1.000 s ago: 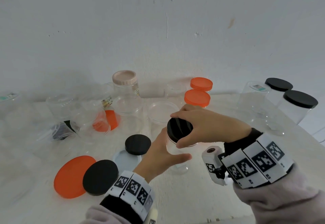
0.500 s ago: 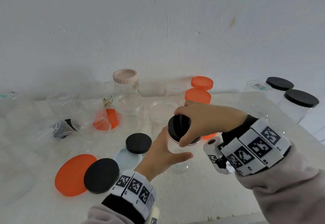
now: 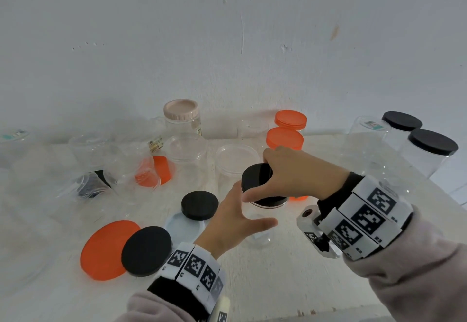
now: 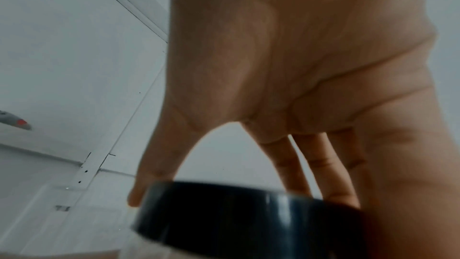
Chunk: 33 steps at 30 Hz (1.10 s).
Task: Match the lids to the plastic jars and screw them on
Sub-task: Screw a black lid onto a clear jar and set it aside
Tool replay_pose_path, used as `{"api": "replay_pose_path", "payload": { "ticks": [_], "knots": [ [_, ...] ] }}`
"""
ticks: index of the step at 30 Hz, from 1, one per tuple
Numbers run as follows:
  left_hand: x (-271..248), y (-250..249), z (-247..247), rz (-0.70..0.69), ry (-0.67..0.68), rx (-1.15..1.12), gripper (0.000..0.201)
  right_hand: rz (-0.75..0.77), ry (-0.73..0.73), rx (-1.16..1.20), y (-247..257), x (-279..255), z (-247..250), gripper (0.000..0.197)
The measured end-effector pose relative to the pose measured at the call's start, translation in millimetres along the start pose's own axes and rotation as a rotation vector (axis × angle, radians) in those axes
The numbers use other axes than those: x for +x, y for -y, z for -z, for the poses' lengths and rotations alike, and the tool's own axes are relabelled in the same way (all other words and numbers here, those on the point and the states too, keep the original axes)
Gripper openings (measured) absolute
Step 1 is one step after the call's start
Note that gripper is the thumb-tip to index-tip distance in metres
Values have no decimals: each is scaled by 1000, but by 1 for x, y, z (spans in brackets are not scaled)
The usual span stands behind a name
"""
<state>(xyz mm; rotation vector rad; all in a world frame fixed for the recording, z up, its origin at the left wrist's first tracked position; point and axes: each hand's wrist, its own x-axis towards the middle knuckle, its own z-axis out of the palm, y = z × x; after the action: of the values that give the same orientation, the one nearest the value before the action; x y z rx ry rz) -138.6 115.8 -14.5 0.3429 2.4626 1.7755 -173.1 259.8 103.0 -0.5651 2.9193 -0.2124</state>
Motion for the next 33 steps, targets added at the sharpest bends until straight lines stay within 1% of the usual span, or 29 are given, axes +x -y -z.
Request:
{"api": "replay_pose_path", "payload": {
  "ticks": [1, 2, 4, 5, 6, 8, 10, 12, 15, 16, 18, 20, 21, 23, 25, 27, 31, 32, 33],
  "knots": [
    [0, 0, 0, 1, 3, 0, 86, 1, 15, -13, 0, 0, 1, 70],
    [1, 0, 0, -2, 7, -1, 87, 9, 61, -25, -2, 0, 4, 72],
    [1, 0, 0, -3, 11, -2, 88, 50, 201, -14, -4, 0, 11, 85],
    [1, 0, 0, -4, 9, 3, 89, 71, 242, 2, -4, -1, 14, 92],
    [1, 0, 0, -6, 5, 9, 89, 91, 247, 14, -3, -1, 16, 92],
    [1, 0, -1, -12, 2, 11, 88, 118, 189, 31, -2, 0, 14, 81],
    [1, 0, -1, -13, 2, 4, 87, 100, 120, 44, -3, 1, 10, 73],
    [1, 2, -1, -13, 1, 0, 85, 52, 58, 37, -1, 2, 3, 71],
    [0, 3, -1, 1, -4, -6, 85, -4, -13, -10, 2, 3, -5, 74],
    [0, 2, -1, 2, -3, -7, 85, -11, 0, -14, 1, 3, -5, 75],
    [1, 2, -1, -1, -1, -6, 87, 5, 103, -4, -2, 2, 1, 76],
    [1, 1, -1, -5, -1, 7, 87, 56, 209, 10, -4, 0, 8, 80],
    [1, 1, -1, -8, -3, 15, 87, 83, 215, 12, -4, -2, 11, 80],
    [1, 1, -1, -5, -6, 18, 87, 124, 164, 11, -3, -3, 12, 74],
    [1, 1, -1, -2, -6, 10, 89, 126, 127, -5, -2, -1, 11, 71],
    [1, 1, -1, 1, 0, 3, 90, 89, 86, -30, -2, 0, 8, 69],
    [1, 1, -1, 2, -4, 15, 84, 11, -49, -41, 3, -3, -3, 69],
    [1, 1, -1, 4, -2, 14, 84, 10, -44, -42, 2, -2, -3, 70],
    [1, 1, -1, 6, 2, 12, 86, 21, -9, -43, 0, -1, -1, 72]
  ]
}}
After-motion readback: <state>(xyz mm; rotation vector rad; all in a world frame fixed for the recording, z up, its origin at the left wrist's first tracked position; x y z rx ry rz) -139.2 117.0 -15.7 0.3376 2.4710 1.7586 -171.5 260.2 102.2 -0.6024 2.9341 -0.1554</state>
